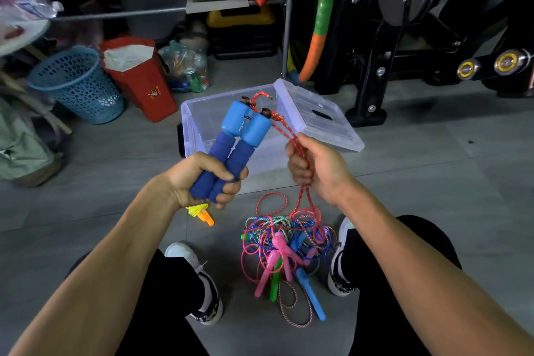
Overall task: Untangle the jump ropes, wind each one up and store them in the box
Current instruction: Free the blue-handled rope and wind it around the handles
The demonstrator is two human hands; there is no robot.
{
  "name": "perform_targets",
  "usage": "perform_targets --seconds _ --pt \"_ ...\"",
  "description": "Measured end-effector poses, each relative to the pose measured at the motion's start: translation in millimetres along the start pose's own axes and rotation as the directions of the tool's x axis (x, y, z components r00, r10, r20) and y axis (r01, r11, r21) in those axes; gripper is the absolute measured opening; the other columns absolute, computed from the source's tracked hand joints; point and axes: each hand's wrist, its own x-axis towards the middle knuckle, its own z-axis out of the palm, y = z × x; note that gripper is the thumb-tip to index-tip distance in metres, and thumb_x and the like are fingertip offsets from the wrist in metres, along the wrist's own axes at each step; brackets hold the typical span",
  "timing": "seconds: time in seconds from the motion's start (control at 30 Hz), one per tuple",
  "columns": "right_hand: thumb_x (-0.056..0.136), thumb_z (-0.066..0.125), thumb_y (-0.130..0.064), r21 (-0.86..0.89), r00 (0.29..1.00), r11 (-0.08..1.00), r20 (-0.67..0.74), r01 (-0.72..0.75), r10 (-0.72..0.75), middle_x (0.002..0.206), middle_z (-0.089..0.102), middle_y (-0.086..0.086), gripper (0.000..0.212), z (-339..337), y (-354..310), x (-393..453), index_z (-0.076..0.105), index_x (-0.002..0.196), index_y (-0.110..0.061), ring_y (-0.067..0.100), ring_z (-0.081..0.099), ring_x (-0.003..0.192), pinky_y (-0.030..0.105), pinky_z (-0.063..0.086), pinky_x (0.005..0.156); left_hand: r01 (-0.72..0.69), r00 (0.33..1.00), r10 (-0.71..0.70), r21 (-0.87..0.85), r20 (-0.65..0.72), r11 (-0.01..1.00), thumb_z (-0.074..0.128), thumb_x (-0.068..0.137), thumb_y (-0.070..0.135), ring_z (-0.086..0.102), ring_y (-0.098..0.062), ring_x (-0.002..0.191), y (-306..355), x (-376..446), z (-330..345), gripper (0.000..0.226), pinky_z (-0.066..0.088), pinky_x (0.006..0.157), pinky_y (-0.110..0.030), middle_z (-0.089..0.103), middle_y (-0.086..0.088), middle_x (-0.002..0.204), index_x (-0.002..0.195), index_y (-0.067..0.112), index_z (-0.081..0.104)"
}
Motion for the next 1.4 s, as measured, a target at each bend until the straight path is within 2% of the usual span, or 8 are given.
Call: perform_targets --seconds 0.23,0.4,0.53,0.73,0.83,1.07,1.3,1.4 --pt "0.100 0.043 -0.036 -0.661 0.971 0.751 -0.183 -0.004 -0.156 0.048 0.045 -0.014 0.035 5.9 17.6 7.3 0.066 0.077 -0.023 0.000 0.042 0.045 0.017 0.034 0.049 0.003 0.964 0.012 -0.056 0.267 0.998 0.069 0.064 0.015 0.048 -0.018 0.049 -9.8 5.0 10.9 0.033 0.041 0.052 -0.027 0.047 -0.006 0.064 0.092 0.006 0.055" --pt "0.101 0.044 -0.023 -0.934 0.979 0.351 -0.007 0.067 -0.205 0.094 0.068 0.011 0.024 17.0 35.0 10.8 0.066 0.099 -0.013 0.028 0.063 0.092 0.035 0.047 0.074 -0.034 0.980 0.016 -0.087 -0.199 0.996 0.059 0.064 0.008 0.043 -0.018 0.045 -13.9 21.9 26.5 0.024 0.042 0.047 -0.026 0.046 -0.006 0.062 0.087 0.008 0.052" --pt "0.093 0.048 -0.014 -0.993 0.993 -0.087 0.084 0.077 -0.086 0.104 0.062 0.017 0.019 27.2 38.6 2.4 0.059 0.108 -0.014 0.037 0.061 0.096 0.032 0.034 0.064 0.094 0.801 -0.058 0.030 -0.596 0.995 0.055 0.075 0.009 0.042 -0.018 0.044 -20.4 39.1 22.4 0.015 0.037 0.046 -0.022 0.049 -0.005 0.058 0.088 0.011 0.048" --pt "0.089 0.048 -0.006 -0.911 0.967 -0.338 0.254 0.237 -0.006 0.104 0.063 0.013 0.023 31.0 32.3 -14.0 0.060 0.108 -0.010 0.036 0.063 0.092 0.033 0.034 0.063 0.344 0.546 0.047 0.275 -0.837 0.898 0.057 0.077 0.014 0.045 -0.021 0.050 -29.5 53.4 15.3 0.011 0.038 0.051 -0.024 0.051 -0.007 0.063 0.085 0.010 0.051" --pt "0.090 0.048 -0.008 -0.885 0.952 -0.361 0.306 0.293 0.023 0.099 0.063 0.011 0.018 33.3 33.7 -19.0 0.060 0.104 -0.011 0.033 0.063 0.085 0.034 0.035 0.061 0.671 0.444 0.363 0.572 -0.819 0.472 0.055 0.078 0.026 0.055 -0.025 0.070 -38.1 56.6 13.3 0.015 0.041 0.061 -0.029 0.052 -0.001 0.071 0.086 0.015 0.051" --pt "0.091 0.046 -0.012 -0.845 0.907 -0.343 0.417 0.411 0.060 0.103 0.062 0.003 0.019 21.9 22.4 -19.5 0.062 0.102 -0.015 0.026 0.061 0.097 0.035 0.040 0.062 0.760 0.600 0.472 0.644 -0.646 -0.084 0.057 0.082 0.025 0.062 -0.026 0.089 -50.3 59.0 18.7 0.028 0.038 0.067 -0.030 0.063 -0.004 0.100 0.108 0.015 0.053" --pt "0.097 0.054 -0.034 -0.942 0.936 0.024 0.330 0.335 -0.125 0.089 0.060 -0.004 0.023 -11.1 0.3 -4.3 0.072 0.098 -0.019 0.018 0.058 0.090 0.037 0.046 0.076 0.390 0.887 0.431 0.763 -0.163 -0.515 0.054 0.080 0.027 0.062 -0.027 0.095 -55.8 54.2 23.8 0.032 0.037 0.071 -0.032 0.064 -0.002 0.102 0.112 0.022 0.054" --pt "0.093 0.063 -0.031 -0.944 0.973 0.238 0.230 0.229 -0.027 0.079 0.067 -0.007 0.017 -35.5 -7.5 2.1 0.076 0.092 -0.019 0.016 0.061 0.078 0.033 0.047 0.072 0.132 0.831 0.529 0.864 0.171 -0.487 0.058 0.057 0.024 0.063 -0.027 0.073 -57.1 45.8 12.6 0.037 0.043 0.065 -0.031 0.062 0.001 0.077 0.094 0.021 0.062"
